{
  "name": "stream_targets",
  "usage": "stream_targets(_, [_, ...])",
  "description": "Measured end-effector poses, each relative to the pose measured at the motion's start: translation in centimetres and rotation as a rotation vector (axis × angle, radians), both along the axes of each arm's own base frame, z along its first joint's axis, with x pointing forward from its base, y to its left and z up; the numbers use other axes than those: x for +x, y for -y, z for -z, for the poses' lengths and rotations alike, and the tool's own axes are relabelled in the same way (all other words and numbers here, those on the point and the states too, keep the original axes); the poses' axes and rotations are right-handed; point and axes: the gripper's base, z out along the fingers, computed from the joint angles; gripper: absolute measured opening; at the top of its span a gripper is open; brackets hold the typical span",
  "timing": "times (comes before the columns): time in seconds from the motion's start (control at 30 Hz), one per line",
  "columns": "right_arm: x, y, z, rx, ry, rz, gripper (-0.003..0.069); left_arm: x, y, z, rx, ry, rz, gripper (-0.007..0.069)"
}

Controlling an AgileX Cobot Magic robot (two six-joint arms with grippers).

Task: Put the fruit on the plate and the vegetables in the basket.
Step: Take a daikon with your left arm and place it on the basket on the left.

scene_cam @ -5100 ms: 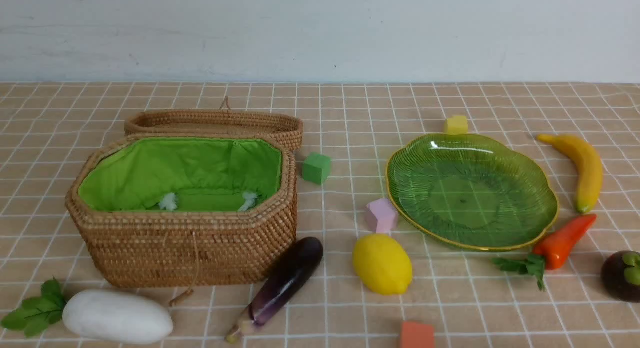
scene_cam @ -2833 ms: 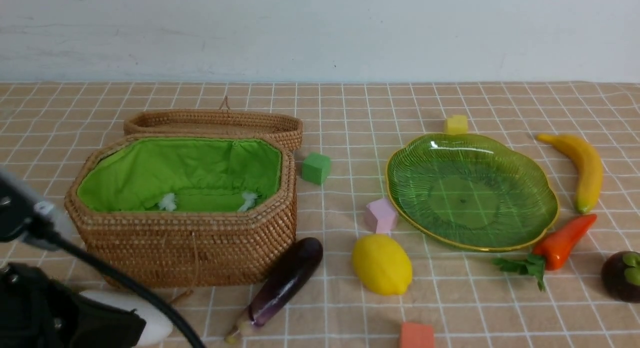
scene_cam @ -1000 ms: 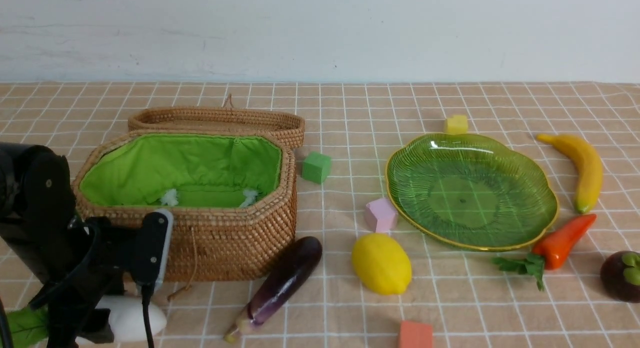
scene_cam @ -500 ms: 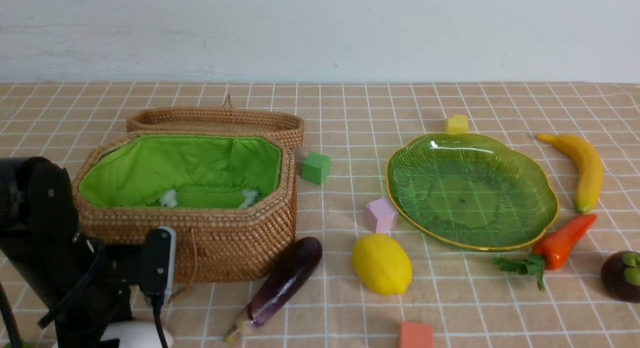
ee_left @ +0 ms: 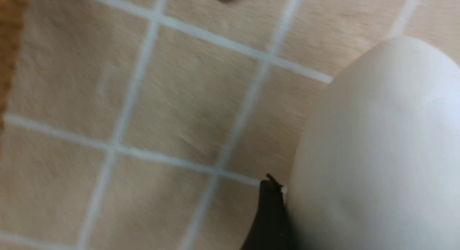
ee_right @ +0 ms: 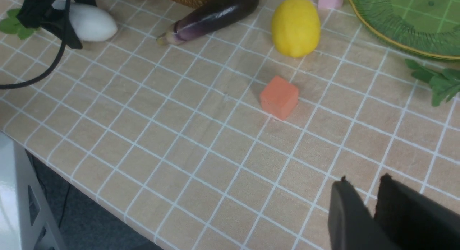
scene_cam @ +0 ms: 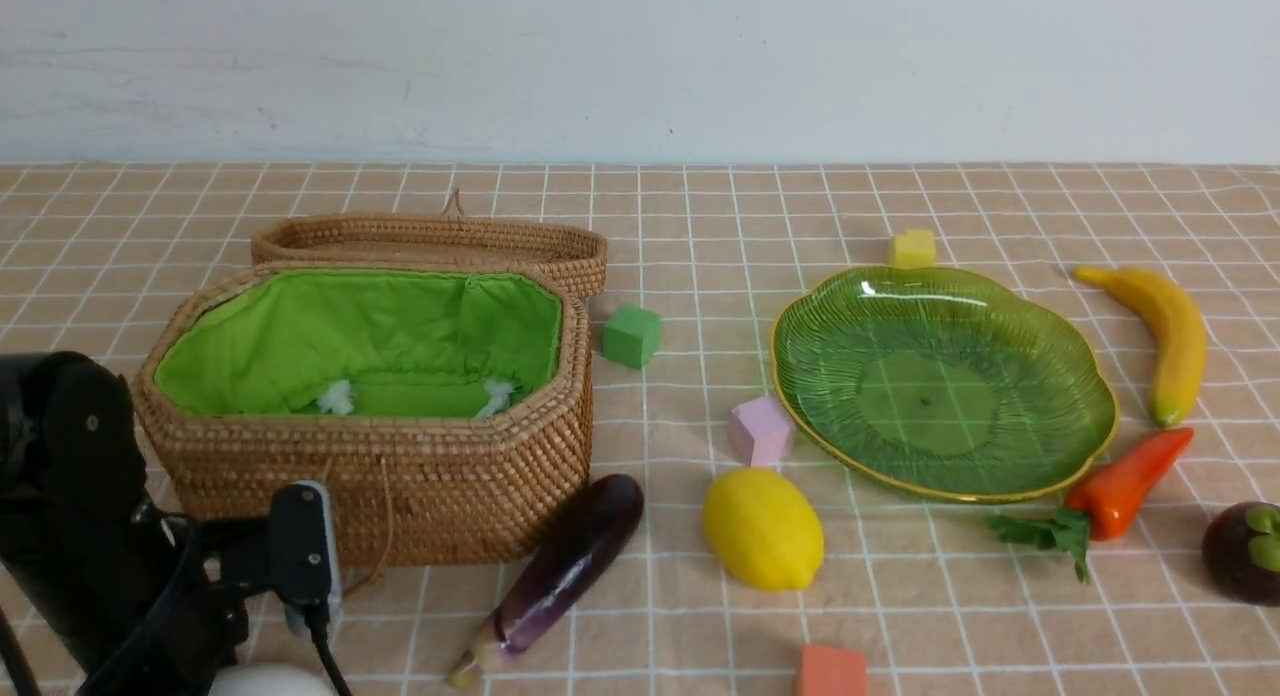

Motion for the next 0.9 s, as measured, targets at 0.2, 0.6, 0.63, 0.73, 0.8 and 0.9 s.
stream_targets(0.2, [0.7,-0.4,-1.3,0.115,0.118,0.03,0.0151,-1.3,0.4,-9.1,-0.127,0.375,-0.116,0.0519])
stream_targets(0.6, [1.7,-0.4,-3.6,0.302,0.314,0.107,0.0158,6.3,1.6,-18.8,-0.286,0.763,-0.179,0.0519])
stream_targets(0.63, [1.7,-0.4,-3.6,0.303,0.312,0.106,0.0159,6.6,1.7,-18.8,-0.286,0.764,-0.178,0.0519])
stream_targets(0.73, [1.5,-0.5,-3.3,0.293,0.283,0.089,0.0161,9.8,1.9,-16.0,-0.267,0.718,-0.194,0.0525])
stream_targets(0.8, [1.4,-0.6,-3.2,0.289,0.266,0.079,0.0161,10.8,1.9,-15.0,-0.258,0.725,-0.202,0.0564])
stream_targets(0.9, [1.3,-0.6,-3.1,0.284,0.25,0.071,0.0161,11.5,1.9,-14.5,-0.254,0.742,-0.209,0.0648])
